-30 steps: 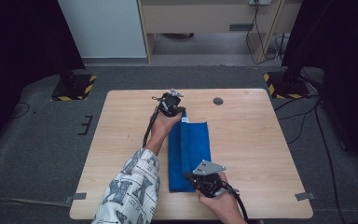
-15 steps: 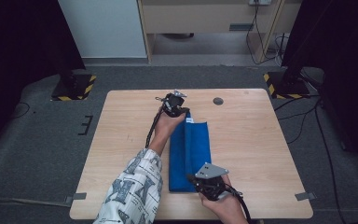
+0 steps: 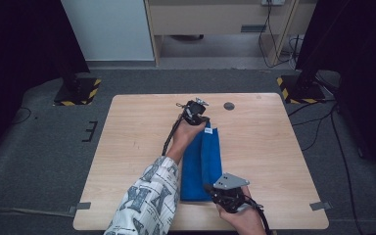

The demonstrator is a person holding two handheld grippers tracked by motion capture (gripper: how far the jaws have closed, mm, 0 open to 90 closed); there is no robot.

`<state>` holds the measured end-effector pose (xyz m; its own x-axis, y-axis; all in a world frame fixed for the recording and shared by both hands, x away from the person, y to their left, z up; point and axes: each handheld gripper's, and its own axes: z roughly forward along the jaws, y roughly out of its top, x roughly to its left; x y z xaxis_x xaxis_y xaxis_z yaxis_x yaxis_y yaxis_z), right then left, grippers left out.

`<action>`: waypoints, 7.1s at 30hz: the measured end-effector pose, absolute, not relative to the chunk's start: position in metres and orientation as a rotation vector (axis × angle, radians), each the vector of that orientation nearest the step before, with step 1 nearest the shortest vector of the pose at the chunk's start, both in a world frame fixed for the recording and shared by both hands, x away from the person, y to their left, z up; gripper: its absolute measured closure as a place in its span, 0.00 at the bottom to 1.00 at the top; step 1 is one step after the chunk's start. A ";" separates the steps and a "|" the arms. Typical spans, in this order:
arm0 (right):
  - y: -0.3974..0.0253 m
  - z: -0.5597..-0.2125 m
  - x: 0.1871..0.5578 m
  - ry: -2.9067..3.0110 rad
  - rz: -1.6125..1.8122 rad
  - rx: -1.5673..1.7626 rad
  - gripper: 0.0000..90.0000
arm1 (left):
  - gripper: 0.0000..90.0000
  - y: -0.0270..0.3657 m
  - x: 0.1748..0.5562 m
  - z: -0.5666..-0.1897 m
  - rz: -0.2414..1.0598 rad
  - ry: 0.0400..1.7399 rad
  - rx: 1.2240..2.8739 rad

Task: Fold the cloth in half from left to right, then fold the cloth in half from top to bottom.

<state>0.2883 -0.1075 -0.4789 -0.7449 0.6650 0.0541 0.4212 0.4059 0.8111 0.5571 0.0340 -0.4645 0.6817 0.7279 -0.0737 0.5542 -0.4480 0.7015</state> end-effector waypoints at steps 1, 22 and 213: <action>-0.109 -0.479 0.288 2.390 1.253 0.948 1.00 | 1.00 0.034 0.558 -0.465 0.308 0.985 2.169; -0.111 -0.488 0.293 2.426 1.215 0.989 0.99 | 1.00 0.043 0.563 -0.474 0.317 1.026 2.197; -0.128 -0.483 0.536 2.295 1.215 1.228 0.97 | 0.95 0.110 0.532 -0.479 0.373 0.959 2.060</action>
<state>0.5358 -0.1285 -0.4826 -0.6051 0.7833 0.1428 0.5582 0.2895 0.7776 0.5322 0.1095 -0.4794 0.6672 0.7418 -0.0680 0.5009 -0.3792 0.7780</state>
